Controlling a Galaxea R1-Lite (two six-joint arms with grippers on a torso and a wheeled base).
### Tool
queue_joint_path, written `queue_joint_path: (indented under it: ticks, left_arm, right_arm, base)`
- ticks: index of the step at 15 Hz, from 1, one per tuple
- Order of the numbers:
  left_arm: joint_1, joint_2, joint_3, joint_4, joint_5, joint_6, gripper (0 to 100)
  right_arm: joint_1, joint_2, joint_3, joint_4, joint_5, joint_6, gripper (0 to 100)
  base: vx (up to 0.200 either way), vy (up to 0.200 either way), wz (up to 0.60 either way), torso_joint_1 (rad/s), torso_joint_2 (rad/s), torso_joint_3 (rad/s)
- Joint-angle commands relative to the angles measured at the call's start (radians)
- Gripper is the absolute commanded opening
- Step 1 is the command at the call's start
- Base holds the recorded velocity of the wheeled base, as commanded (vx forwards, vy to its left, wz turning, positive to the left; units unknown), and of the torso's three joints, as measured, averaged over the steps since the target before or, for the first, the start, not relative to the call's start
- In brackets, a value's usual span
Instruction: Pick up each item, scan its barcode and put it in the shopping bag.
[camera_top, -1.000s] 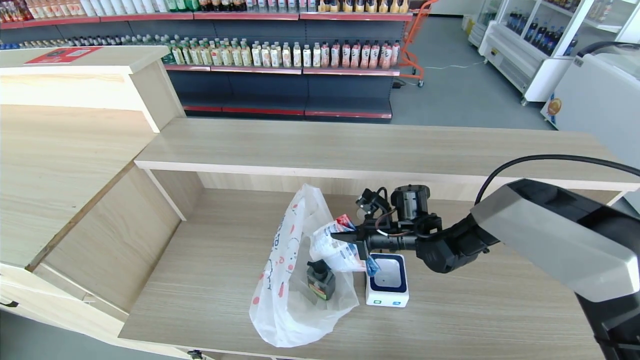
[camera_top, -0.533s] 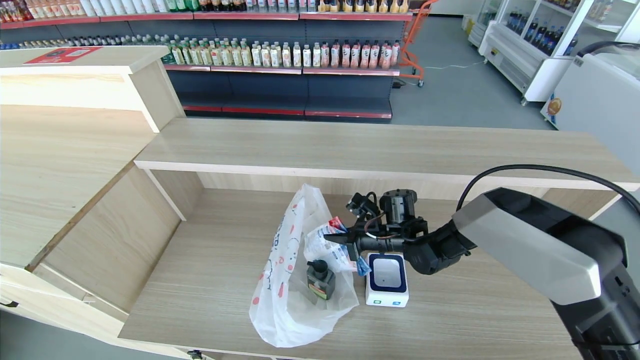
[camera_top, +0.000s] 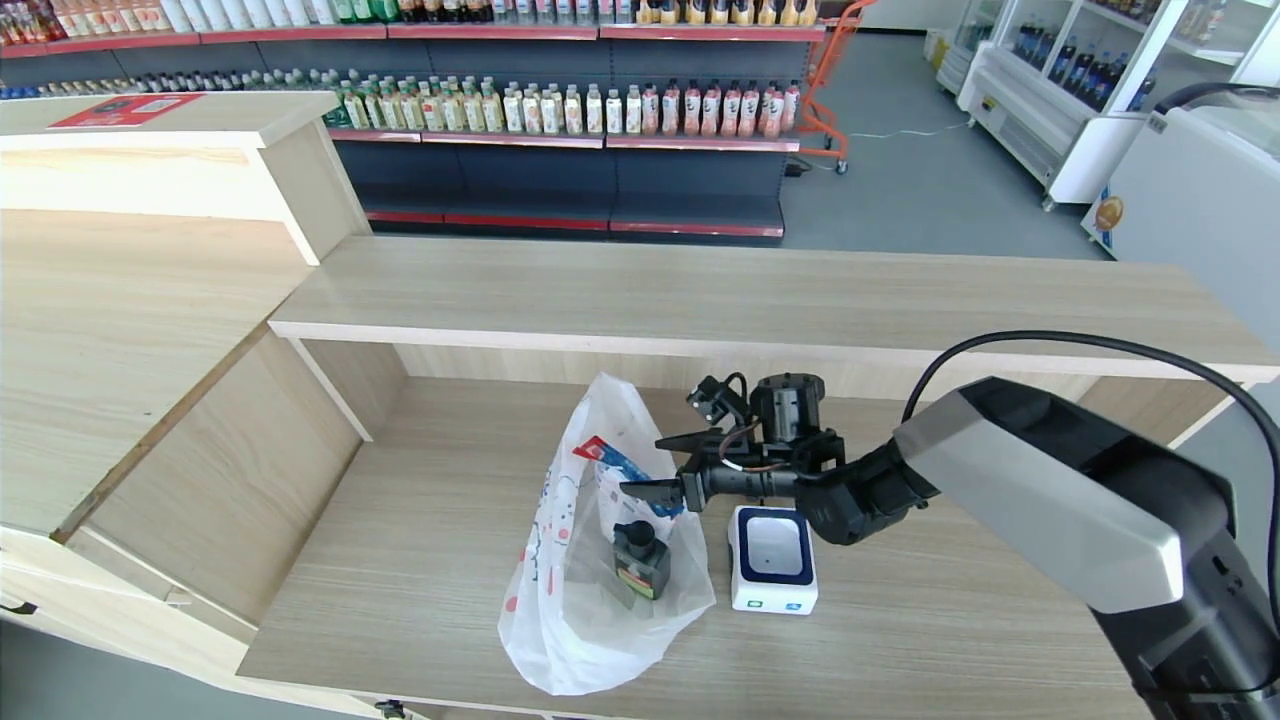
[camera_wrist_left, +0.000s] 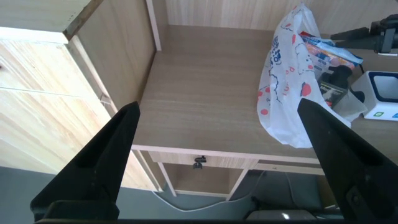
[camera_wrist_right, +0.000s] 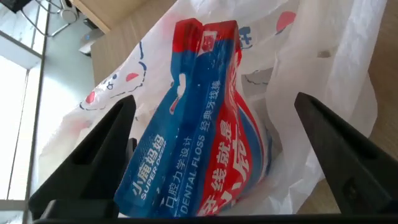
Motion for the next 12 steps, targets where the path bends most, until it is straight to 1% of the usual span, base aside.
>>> queue_joint_path:
  ticks: [1, 2, 3, 4, 5, 6, 7, 10, 11, 12]
  left_arm:
    - [0.0, 0.0, 0.0, 0.0, 0.0, -0.001, 100]
    - [0.0, 0.0, 0.0, 0.0, 0.0, -0.001, 100]
    - [0.0, 0.0, 0.0, 0.0, 0.0, 0.0, 100]
    - [0.0, 0.0, 0.0, 0.0, 0.0, -0.001, 100]
    - [0.0, 0.0, 0.0, 0.0, 0.0, -0.001, 100]
    - [0.0, 0.0, 0.0, 0.0, 0.0, 0.0, 100]
    - [0.0, 0.0, 0.0, 0.0, 0.0, 0.0, 100]
    - [0.0, 0.0, 0.0, 0.0, 0.0, -0.001, 100]
    - [0.0, 0.0, 0.0, 0.0, 0.0, 0.0, 100]
    - [0.0, 0.0, 0.0, 0.0, 0.0, -0.001, 100]
  right_arm:
    - [-0.001, -0.04, -0.012, -0.001, 0.001, 0.06, 100]
    - [-0.001, -0.046, -0.011, -0.001, 0.001, 0.074, 100]
    - [-0.01, -0.086, 0.006, -0.004, 0.001, 0.143, 100]
    - [-0.037, -0.151, 0.049, -0.006, -0.001, 0.212, 100]
    - [-0.041, -0.158, 0.055, -0.006, 0.001, 0.218, 100]
    - [-0.071, -0.246, 0.143, -0.006, -0.001, 0.267, 100]
    - [-0.09, -0.309, 0.212, -0.004, -0.001, 0.273, 100]
    - [-0.183, -0.568, 0.505, 0.0, -0.042, 0.276, 100]
    - [-0.243, -0.718, 0.663, 0.002, -0.044, 0.273, 100]
    - [-0.292, -0.835, 0.775, 0.003, -0.056, 0.268, 100]
  base:
    - [0.0, 0.0, 0.0, 0.0, 0.0, 0.0]
    - [0.0, 0.0, 0.0, 0.0, 0.0, 0.0]
    - [0.0, 0.0, 0.0, 0.0, 0.0, 0.0]
    - [0.0, 0.0, 0.0, 0.0, 0.0, 0.0]
    - [0.0, 0.0, 0.0, 0.0, 0.0, 0.0]
    - [0.0, 0.0, 0.0, 0.0, 0.0, 0.0]
    - [0.0, 0.0, 0.0, 0.0, 0.0, 0.0]
    - [0.0, 0.0, 0.0, 0.0, 0.0, 0.0]
    - [0.0, 0.0, 0.0, 0.0, 0.0, 0.0]
    - [0.0, 0.0, 0.0, 0.0, 0.0, 0.0]
